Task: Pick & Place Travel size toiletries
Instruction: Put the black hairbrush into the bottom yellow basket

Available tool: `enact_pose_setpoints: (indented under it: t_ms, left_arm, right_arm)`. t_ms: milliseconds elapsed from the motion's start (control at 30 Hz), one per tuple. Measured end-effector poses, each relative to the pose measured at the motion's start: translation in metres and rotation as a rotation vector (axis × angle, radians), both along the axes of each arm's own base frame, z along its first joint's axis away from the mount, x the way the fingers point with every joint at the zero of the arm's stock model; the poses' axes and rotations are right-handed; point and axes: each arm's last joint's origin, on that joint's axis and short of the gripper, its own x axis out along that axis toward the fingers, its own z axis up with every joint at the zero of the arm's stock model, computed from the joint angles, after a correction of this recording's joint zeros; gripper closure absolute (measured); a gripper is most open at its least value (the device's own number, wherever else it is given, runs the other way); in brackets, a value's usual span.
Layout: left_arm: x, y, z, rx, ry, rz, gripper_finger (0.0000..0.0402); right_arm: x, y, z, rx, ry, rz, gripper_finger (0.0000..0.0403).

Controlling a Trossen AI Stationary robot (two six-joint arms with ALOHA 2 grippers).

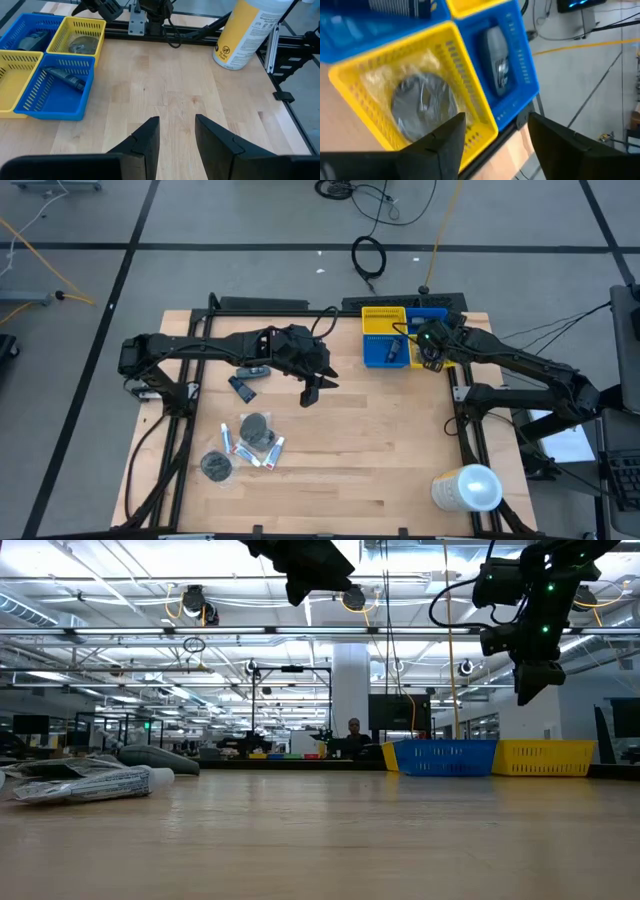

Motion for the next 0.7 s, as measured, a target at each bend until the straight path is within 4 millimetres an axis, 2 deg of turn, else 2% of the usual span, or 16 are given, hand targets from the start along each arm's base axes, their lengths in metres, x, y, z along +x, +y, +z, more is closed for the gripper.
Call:
enact_pose_setpoints:
  t_ms: [100,267,400,600,700]
  left_arm:
    - [-0.001,0.000,-0.002,-0.008,0.025,0.006,0.0277]
    - [-0.007,0.002,-0.011,0.013,0.143,0.124,0.0277]
    - [-0.017,0.004,-0.021,0.008,0.291,0.245,0.0277]
    - [-0.039,0.000,-0.036,-0.023,0.572,0.303,0.0277]
    - [-0.047,-0.003,-0.039,-0.017,0.659,0.359,0.0277]
  right_arm:
    - [0.004,0.001,0.001,0.006,-0.045,0.023,0.0184]
    - [0.012,0.003,0.002,0.022,-0.149,0.041,0.0182]
    - [0.020,0.008,0.004,0.069,-0.258,0.073,0.0188]
    - [0.037,0.020,0.008,0.187,-0.474,0.172,0.0192]
    - [0.046,0.029,0.011,0.216,-0.555,0.229,0.0192]
